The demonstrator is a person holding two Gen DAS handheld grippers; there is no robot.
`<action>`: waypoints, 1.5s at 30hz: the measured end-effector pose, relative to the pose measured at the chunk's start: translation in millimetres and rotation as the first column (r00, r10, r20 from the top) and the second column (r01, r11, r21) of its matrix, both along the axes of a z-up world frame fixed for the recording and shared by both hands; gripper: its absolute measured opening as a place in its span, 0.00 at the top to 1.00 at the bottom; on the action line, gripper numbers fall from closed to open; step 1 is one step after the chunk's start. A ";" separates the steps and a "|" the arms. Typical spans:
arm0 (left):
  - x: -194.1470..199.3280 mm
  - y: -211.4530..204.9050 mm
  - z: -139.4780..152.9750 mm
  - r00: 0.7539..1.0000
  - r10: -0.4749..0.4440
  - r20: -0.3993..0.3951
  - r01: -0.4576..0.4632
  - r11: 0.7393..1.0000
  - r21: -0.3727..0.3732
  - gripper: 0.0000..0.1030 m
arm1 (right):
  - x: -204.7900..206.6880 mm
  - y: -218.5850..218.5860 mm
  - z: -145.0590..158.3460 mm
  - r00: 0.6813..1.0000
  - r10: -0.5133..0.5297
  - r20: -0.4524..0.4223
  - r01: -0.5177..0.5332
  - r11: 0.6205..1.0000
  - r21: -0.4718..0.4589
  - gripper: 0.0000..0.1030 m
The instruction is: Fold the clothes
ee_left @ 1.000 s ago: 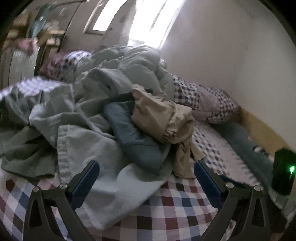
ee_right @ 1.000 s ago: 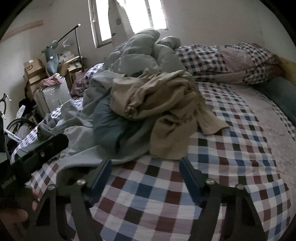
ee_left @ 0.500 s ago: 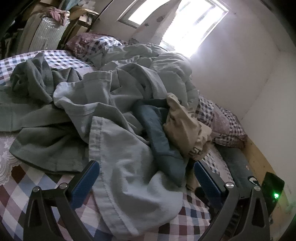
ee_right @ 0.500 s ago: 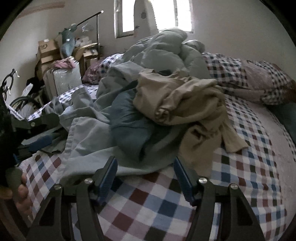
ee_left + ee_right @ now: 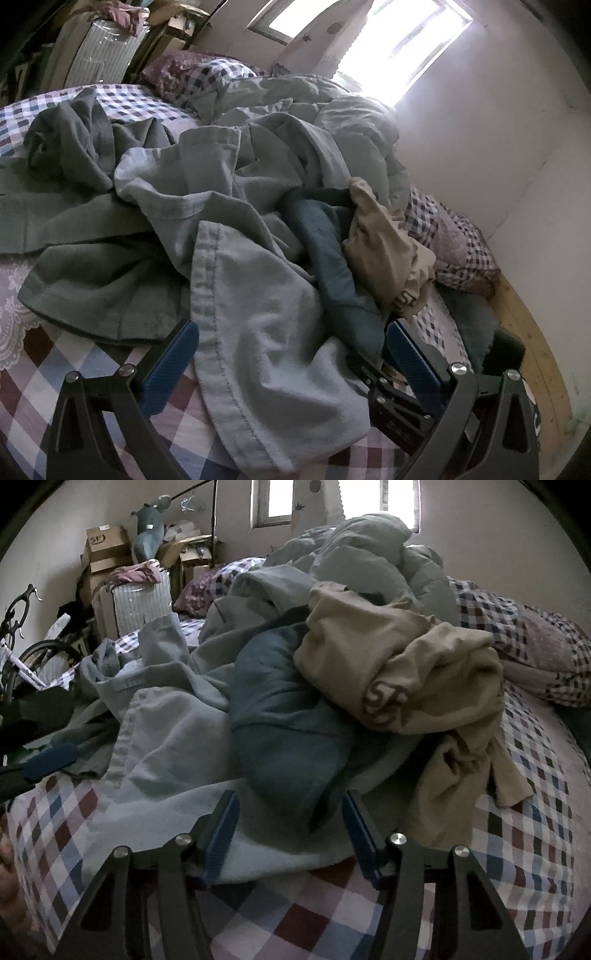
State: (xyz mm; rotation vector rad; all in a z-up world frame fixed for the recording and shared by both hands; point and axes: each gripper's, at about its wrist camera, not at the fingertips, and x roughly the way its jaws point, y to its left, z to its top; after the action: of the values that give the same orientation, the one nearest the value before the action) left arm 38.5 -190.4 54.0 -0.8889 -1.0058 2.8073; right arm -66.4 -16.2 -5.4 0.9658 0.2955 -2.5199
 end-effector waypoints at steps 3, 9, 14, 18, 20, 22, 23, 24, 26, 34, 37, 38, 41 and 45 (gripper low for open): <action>-0.4 -1.8 -0.6 1.000 -0.004 0.005 0.004 1.000 0.004 0.00 | -6.9 -2.0 -4.1 1.000 -0.018 0.007 0.018 1.000 0.006 0.44; 2.4 -6.5 -1.0 1.000 0.000 0.004 0.000 1.000 0.006 0.00 | -19.4 -1.9 -7.8 0.998 -0.045 0.037 0.046 0.999 -0.019 0.66; 4.3 -7.7 -1.1 1.000 -0.003 0.001 0.003 1.000 0.010 0.00 | -18.0 0.5 -2.0 0.998 -0.062 0.021 0.063 0.997 -0.053 0.94; 2.0 -5.1 -1.0 1.000 -0.014 -0.001 0.014 1.000 0.009 0.00 | -11.9 4.3 8.1 0.998 -0.058 -0.010 0.057 0.995 -0.084 0.96; 1.2 -3.5 -0.7 1.000 -0.020 -0.004 0.020 1.000 0.008 0.00 | -8.8 6.9 14.3 0.998 -0.054 -0.022 0.052 0.993 -0.107 0.97; 0.6 -1.3 0.2 0.999 -0.030 -0.010 0.030 1.000 0.004 0.00 | -5.4 10.3 21.2 0.998 -0.050 -0.034 0.045 0.990 -0.130 0.97; 0.4 -0.4 0.6 0.999 -0.034 -0.013 0.034 0.999 0.002 0.00 | -3.5 12.4 24.4 0.998 -0.047 -0.039 0.042 0.990 -0.136 0.97; -0.3 0.5 1.0 0.999 -0.038 -0.016 0.038 0.999 0.001 0.00 | -1.5 14.5 27.4 0.998 -0.045 -0.045 0.038 0.989 -0.144 0.97; -1.3 2.1 1.4 0.999 -0.044 -0.020 0.044 0.999 0.000 0.00 | 2.2 18.8 35.7 0.998 -0.038 -0.053 0.028 0.983 -0.179 0.98; -1.2 7.0 4.1 0.996 -0.069 -0.059 0.070 0.997 0.023 0.00 | 21.2 23.6 74.1 0.992 -0.025 -0.126 -0.010 0.963 -0.269 0.98; 0.3 10.2 9.3 0.990 -0.095 -0.101 0.100 0.994 0.044 0.00 | 31.3 28.4 88.9 0.987 -0.023 -0.160 -0.024 0.957 -0.289 0.99; 0.9 11.0 10.9 0.988 -0.104 -0.116 0.111 0.992 0.055 0.00 | 35.4 30.6 93.1 0.985 -0.020 -0.170 -0.032 0.954 -0.299 0.99; 2.9 14.4 16.2 0.973 -0.144 -0.179 0.164 0.981 0.103 0.00 | 50.5 37.8 107.1 0.979 -0.004 -0.204 -0.065 0.941 -0.331 1.00; 2.6 21.5 18.9 0.966 -0.170 -0.195 0.194 0.975 0.111 0.00 | 75.9 45.8 128.9 0.964 0.054 -0.259 -0.149 0.921 -0.361 1.00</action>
State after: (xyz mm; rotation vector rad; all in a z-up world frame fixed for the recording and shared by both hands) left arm 41.1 -168.9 72.9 -0.6558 -1.0094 2.5808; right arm 9.5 29.6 123.5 0.4764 -0.0705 -2.4708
